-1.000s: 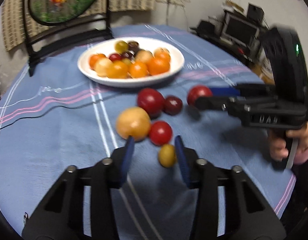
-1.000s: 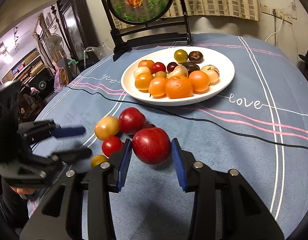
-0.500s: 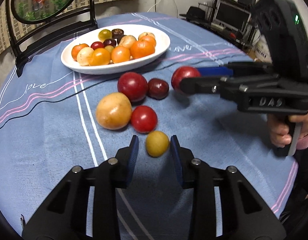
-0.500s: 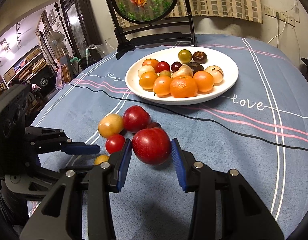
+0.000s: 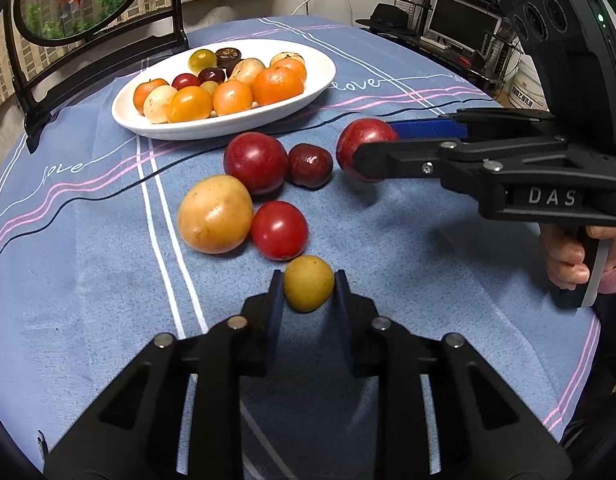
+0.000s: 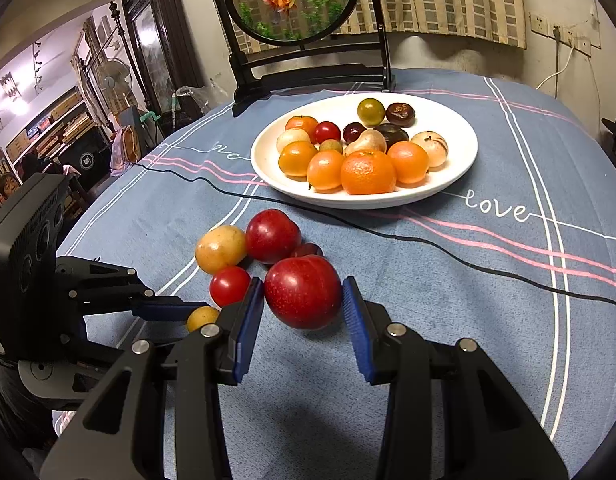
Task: Organize fruits
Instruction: 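Grasp the yellow pear with the left tool while the right tool grasps a red plum, then carry the pear and the red plum to the white plate and release both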
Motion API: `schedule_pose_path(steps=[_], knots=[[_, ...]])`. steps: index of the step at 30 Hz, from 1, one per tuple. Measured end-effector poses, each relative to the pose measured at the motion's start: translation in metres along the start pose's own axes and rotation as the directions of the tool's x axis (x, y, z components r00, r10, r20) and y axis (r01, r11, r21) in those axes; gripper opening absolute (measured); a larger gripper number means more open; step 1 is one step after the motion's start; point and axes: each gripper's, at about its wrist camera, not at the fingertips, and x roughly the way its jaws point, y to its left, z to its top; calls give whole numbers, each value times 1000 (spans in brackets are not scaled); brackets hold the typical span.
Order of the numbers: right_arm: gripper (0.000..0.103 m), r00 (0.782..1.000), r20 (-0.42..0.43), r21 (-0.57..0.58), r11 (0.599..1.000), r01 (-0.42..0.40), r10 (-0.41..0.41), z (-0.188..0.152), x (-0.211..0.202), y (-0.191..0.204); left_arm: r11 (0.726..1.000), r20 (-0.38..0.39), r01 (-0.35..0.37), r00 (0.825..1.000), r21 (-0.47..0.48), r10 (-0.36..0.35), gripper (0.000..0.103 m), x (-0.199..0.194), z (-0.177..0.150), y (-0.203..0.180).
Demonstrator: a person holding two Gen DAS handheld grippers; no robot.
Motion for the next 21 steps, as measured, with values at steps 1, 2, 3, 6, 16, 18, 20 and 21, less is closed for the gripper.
schedule_pose_path(steps=[1, 2, 3, 6, 16, 18, 20, 21], knots=[[41, 1000, 0, 0, 1000, 0, 0, 0, 0, 0, 1000, 1, -1, 1000, 1, 1, 25, 0, 0, -1], [41, 1000, 1, -1, 1000, -1, 1, 0, -1, 0, 1000, 2, -2, 1000, 2, 2, 25, 0, 0, -1], [41, 1000, 3, 0, 1000, -1, 1, 0, -1, 0, 1000, 4, -4, 1000, 4, 4, 25, -1, 0, -1], [41, 1000, 5, 0, 1000, 0, 0, 1, -2, -1, 1000, 17, -9, 1000, 11, 8, 25, -3, 0, -3], [41, 1000, 18, -1, 1000, -3, 3, 1, -4, -3, 999, 82, 29, 996, -20, -27, 25, -23, -5, -1], [41, 1000, 30, -6, 1000, -5, 5, 2, -6, -2, 998, 111, 46, 993, -39, -41, 25, -30, -6, 1], [41, 998, 62, -21, 1000, -2, 4, 3, -10, -2, 995, 143, 80, 987, -64, -70, 25, -38, -5, 6], [41, 997, 73, -27, 1000, 1, 1, 4, -11, -1, 992, 159, 96, 984, -78, -83, 25, -42, -2, 9]])
